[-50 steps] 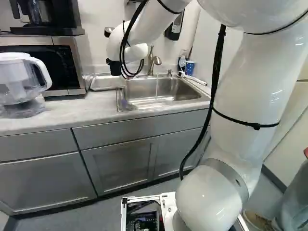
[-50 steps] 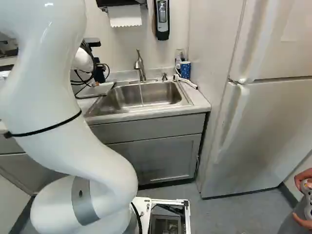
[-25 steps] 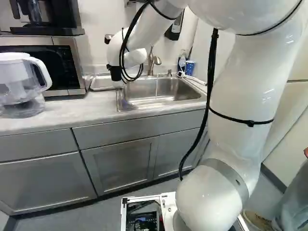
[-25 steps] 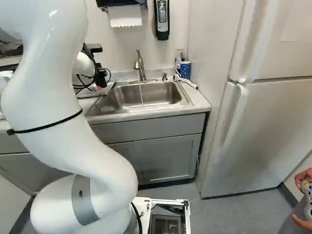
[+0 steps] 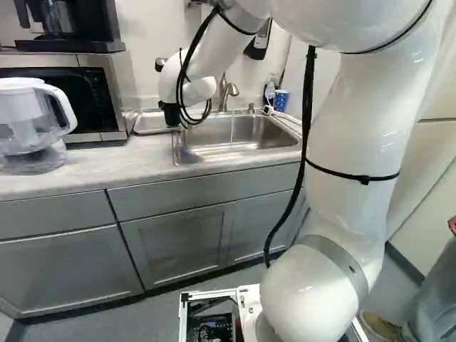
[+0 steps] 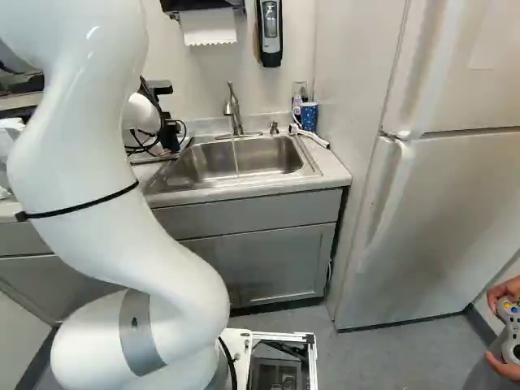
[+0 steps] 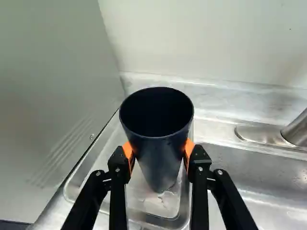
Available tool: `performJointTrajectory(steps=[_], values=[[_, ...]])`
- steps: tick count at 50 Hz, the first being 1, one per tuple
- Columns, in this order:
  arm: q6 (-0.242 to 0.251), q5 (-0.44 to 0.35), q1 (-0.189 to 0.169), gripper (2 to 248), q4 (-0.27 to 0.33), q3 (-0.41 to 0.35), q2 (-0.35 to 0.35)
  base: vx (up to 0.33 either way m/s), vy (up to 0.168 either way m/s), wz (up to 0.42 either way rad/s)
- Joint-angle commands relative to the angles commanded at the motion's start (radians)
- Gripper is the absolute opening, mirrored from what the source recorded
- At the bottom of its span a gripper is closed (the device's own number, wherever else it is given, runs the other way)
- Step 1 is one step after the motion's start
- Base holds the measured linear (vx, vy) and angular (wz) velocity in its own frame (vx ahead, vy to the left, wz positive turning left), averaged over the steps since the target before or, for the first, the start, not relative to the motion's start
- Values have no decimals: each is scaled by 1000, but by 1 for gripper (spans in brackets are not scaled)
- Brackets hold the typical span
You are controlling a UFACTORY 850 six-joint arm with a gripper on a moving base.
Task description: Rinse the cup and place it in the tray
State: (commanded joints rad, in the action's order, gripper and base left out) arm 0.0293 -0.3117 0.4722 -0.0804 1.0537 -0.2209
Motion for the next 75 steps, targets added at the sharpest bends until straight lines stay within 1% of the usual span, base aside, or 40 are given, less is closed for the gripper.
performJointTrajectory(steps=[9, 10, 14, 15, 20, 21, 25, 26, 30, 31, 43, 75], values=[[0, 0, 0, 121, 0, 0, 0, 0, 0, 0], [0, 0, 0, 137, 0, 0, 0, 0, 0, 0], [0, 0, 0, 137, 0, 0, 0, 0, 0, 0], [0, 0, 0, 171, 0, 0, 0, 0, 0, 0], [0, 0, 0, 171, 0, 0, 0, 0, 0, 0], [0, 0, 0, 205, 0, 0, 0, 0, 0, 0], [0, 0, 0, 205, 0, 0, 0, 0, 0, 0], [0, 0, 0, 240, 0, 0, 0, 0, 0, 0], [0, 0, 0, 240, 0, 0, 0, 0, 0, 0], [0, 0, 0, 247, 0, 0, 0, 0, 0, 0], [0, 0, 0, 247, 0, 1, 4, 0, 0, 0], [0, 0, 0, 247, 0, 17, 50, 0, 0, 0]])
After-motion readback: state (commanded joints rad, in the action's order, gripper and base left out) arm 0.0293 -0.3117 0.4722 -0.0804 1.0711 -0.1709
